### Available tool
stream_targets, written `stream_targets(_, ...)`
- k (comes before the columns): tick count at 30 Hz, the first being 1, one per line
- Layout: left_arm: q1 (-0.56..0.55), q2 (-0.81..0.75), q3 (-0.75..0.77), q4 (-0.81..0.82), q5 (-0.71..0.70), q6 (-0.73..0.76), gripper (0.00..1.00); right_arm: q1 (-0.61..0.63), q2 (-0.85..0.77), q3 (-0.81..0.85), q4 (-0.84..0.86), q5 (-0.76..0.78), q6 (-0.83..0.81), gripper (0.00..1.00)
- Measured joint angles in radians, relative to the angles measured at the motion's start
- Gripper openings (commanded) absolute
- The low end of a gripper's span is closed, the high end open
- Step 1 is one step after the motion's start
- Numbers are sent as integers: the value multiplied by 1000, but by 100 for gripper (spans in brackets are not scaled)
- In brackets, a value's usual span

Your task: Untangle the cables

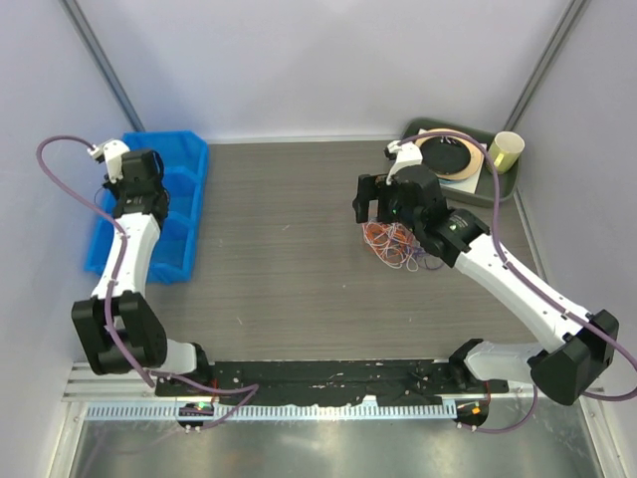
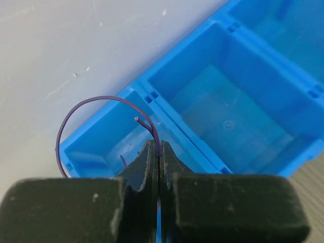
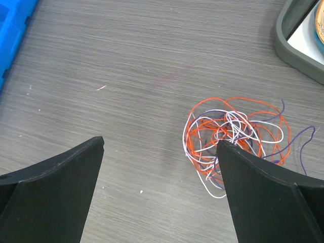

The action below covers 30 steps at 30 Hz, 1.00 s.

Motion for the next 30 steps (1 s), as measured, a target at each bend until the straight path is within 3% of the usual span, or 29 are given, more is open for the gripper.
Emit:
stream_targets(13, 63, 252, 7, -90, -20, -184, 3, 0, 58, -9, -29, 41, -7, 100)
stream_targets(16, 89, 285, 22, -131, -8, -244, 9, 0, 58, -31, -32, 56, -7, 100)
stream_targets(19, 111, 295, 22, -158, 6, -294, 23, 0, 58, -49, -44, 71, -7, 100)
stream_targets(20, 116, 296, 22, -167, 14, -314, 32, 0, 58, -53, -49, 76, -7, 100)
stream_targets(22, 122, 300, 22, -183, 28, -343, 38, 0, 58, -58, -60, 84, -7, 100)
stream_targets(24, 125, 302, 22, -199, 49, -363, 53, 0, 58, -59, -63, 89, -7, 100)
stream_targets(27, 125, 300, 21, -208, 88, -381, 61, 0, 58, -59, -66, 91, -7, 100)
stream_targets(30, 125, 282, 16, -221, 132, -393, 77, 0, 58, -59, -68, 91, -7, 100)
